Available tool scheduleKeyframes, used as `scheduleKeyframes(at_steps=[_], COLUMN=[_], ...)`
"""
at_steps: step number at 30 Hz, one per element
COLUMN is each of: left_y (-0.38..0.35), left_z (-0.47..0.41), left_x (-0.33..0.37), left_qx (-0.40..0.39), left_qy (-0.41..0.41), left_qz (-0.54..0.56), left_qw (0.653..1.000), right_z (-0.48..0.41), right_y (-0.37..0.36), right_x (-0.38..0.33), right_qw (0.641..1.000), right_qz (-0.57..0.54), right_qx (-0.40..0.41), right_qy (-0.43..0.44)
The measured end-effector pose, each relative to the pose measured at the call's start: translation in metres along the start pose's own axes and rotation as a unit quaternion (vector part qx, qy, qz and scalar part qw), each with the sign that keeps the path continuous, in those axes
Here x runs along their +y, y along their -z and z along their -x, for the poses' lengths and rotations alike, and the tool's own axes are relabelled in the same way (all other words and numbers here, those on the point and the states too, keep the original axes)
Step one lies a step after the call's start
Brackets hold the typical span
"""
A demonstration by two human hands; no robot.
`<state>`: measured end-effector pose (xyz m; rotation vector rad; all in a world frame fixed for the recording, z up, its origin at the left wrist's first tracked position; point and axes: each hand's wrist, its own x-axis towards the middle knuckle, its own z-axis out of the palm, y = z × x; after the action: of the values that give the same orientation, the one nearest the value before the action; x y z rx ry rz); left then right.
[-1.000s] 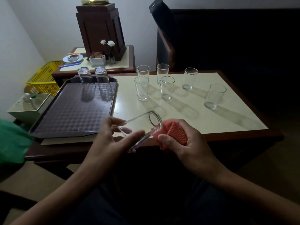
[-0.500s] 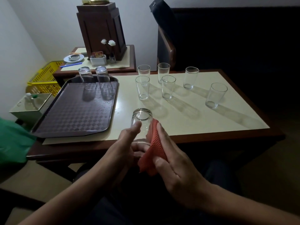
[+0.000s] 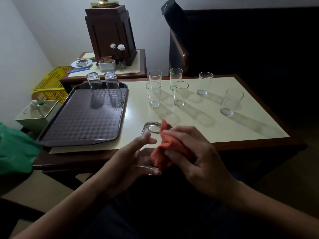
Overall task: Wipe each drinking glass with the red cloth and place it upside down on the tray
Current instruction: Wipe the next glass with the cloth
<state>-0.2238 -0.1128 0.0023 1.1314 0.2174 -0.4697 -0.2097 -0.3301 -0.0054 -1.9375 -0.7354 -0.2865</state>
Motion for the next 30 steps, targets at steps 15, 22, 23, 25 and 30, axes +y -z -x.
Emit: scheduleKeyframes(at_steps=[15, 22, 23, 25, 30], left_y=[-0.001, 0.001, 0.001, 0.003, 0.005], left_z=[-0.004, -0.005, -0.005, -0.006, 0.0], left_x=[-0.004, -0.008, -0.008, -0.005, -0.003], left_qx=[0.014, -0.002, -0.005, -0.032, -0.052], left_qy=[-0.001, 0.0, -0.004, -0.009, 0.025], left_qz=[0.013, -0.019, -0.02, -0.009, 0.01], left_qw=[1.0, 1.0, 1.0, 0.999, 0.998], right_z=[0.01, 0.001, 0.005, 0.012, 0.0], right_y=[-0.006, 0.0, -0.002, -0.007, 0.003], right_x=[-0.012, 0.006, 0.001, -0.009, 0.006], right_qw=[0.995, 0.999, 1.0, 0.996, 1.0], right_qz=[-0.019, 0.019, 0.017, -0.005, -0.001], right_qx=[-0.043, 0.037, 0.013, -0.042, 0.026], right_qy=[0.084, -0.007, 0.014, 0.073, -0.001])
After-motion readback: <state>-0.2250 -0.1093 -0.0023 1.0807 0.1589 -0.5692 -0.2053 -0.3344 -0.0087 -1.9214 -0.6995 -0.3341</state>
